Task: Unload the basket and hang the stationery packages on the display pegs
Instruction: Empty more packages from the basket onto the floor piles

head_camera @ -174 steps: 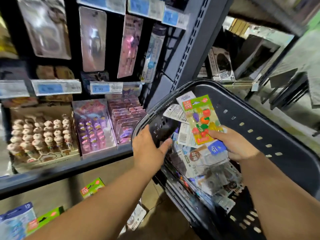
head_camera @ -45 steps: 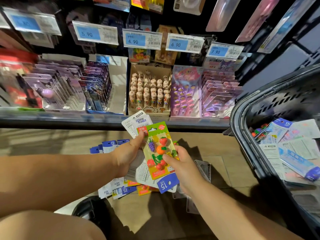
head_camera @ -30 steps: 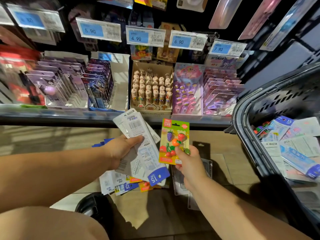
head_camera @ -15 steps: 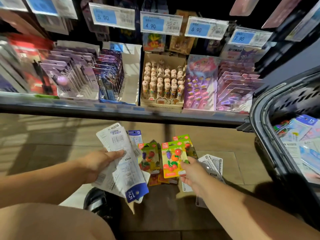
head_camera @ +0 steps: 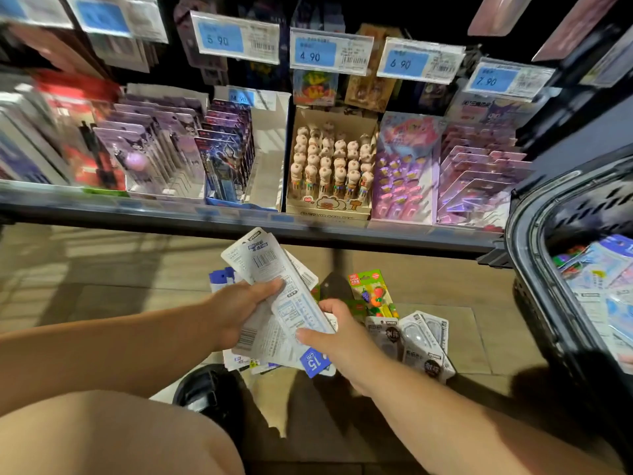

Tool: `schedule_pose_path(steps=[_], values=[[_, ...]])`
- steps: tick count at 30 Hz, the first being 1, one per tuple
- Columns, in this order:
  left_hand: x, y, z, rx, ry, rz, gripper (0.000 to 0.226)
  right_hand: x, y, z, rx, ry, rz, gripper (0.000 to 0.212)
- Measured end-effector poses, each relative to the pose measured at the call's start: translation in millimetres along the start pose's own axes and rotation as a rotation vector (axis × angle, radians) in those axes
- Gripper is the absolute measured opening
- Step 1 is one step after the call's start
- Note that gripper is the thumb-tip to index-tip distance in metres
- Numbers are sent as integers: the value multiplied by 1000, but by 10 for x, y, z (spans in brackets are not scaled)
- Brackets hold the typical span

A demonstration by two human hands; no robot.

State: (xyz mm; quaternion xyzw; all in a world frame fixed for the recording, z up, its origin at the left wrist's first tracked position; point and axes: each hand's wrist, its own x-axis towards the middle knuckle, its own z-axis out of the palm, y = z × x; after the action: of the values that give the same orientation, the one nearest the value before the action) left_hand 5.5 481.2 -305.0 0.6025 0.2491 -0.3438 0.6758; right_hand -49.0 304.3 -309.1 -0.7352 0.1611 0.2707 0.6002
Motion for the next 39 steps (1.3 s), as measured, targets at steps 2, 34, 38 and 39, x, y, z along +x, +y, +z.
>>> schedule_pose_path(steps=[2, 34, 38, 39], values=[[-3, -9, -1, -4, 2, 14, 25, -27, -36, 21, -87, 39, -55, 38], [40, 28, -95, -104, 258, 17, 23, 45, -385, 87, -642, 232, -188, 39], [74, 55, -75, -88, 276, 53, 25, -27, -477, 67, -794, 163, -199, 84], [73, 63, -69, -84, 274, 58, 25, -29, -487, 65, -800, 150, -196, 90]])
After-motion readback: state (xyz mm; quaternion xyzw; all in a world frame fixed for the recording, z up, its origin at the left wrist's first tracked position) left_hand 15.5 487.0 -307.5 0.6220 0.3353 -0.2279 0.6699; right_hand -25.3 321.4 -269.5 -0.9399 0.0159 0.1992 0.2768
